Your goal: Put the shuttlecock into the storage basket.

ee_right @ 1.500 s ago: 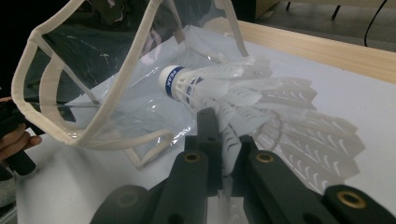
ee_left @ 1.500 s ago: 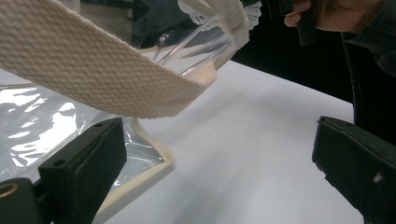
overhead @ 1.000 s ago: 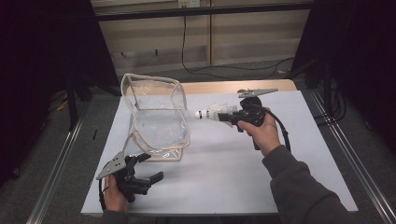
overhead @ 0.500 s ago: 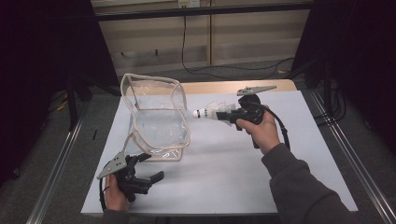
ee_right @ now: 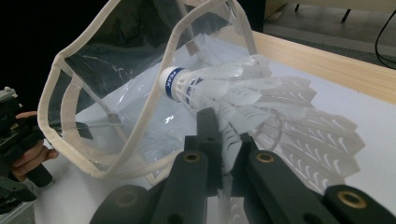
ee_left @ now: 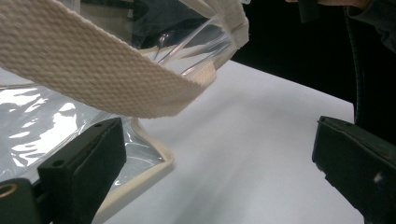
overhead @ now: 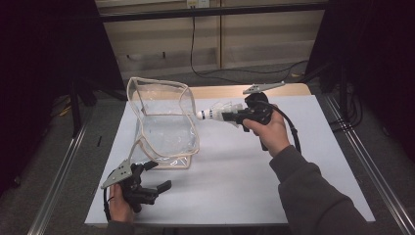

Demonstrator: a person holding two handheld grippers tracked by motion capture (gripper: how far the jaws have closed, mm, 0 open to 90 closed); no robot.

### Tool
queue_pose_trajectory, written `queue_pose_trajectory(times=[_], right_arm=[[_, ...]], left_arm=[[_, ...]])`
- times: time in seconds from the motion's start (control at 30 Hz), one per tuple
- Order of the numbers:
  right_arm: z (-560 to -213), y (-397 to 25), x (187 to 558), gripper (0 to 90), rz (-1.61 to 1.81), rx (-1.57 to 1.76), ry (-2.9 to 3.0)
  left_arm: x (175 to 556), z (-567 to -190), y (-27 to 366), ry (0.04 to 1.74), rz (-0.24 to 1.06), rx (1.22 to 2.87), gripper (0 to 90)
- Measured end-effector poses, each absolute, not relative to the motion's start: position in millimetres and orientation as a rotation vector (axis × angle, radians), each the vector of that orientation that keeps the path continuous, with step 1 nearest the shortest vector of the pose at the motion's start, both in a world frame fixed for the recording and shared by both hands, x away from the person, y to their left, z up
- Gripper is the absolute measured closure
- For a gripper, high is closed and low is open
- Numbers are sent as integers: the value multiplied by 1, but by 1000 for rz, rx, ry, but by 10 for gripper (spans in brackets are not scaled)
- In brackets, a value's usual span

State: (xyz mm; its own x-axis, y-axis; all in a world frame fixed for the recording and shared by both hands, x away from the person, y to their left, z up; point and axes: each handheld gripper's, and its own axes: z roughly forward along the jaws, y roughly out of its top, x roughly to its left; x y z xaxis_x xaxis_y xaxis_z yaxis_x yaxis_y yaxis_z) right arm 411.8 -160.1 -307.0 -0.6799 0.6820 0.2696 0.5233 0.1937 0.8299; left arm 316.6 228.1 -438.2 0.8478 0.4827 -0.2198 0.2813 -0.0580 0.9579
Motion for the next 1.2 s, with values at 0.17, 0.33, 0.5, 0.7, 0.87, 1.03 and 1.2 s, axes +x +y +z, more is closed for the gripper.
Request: queue_pose_trajectory(times=[0.17, 0.33, 0.5, 0.7, 0.87, 1.03, 1.2], right_arm=[[-304, -160, 414, 882, 1512, 1181, 2290], [-301, -159, 417, 881, 1510, 1181, 2285], [-299, -158, 420, 881, 1506, 1177, 2281], [-296, -157, 423, 881, 1502, 1183, 2277], [-292, -155, 425, 881, 1513, 1182, 2267], [-287, -150, 425, 881, 1526, 1170, 2266], [-284, -145, 426, 882, 1535, 1154, 2273]], left_arm=[[317, -438, 228, 605, 181, 1655, 30], [317, -439, 228, 607, 181, 1655, 31], [317, -439, 228, 605, 187, 1662, 31], [317, -439, 228, 605, 183, 1662, 30], [316, -439, 228, 605, 181, 1658, 30], [316, -439, 228, 605, 182, 1661, 29], [316, -439, 228, 608, 181, 1660, 29]])
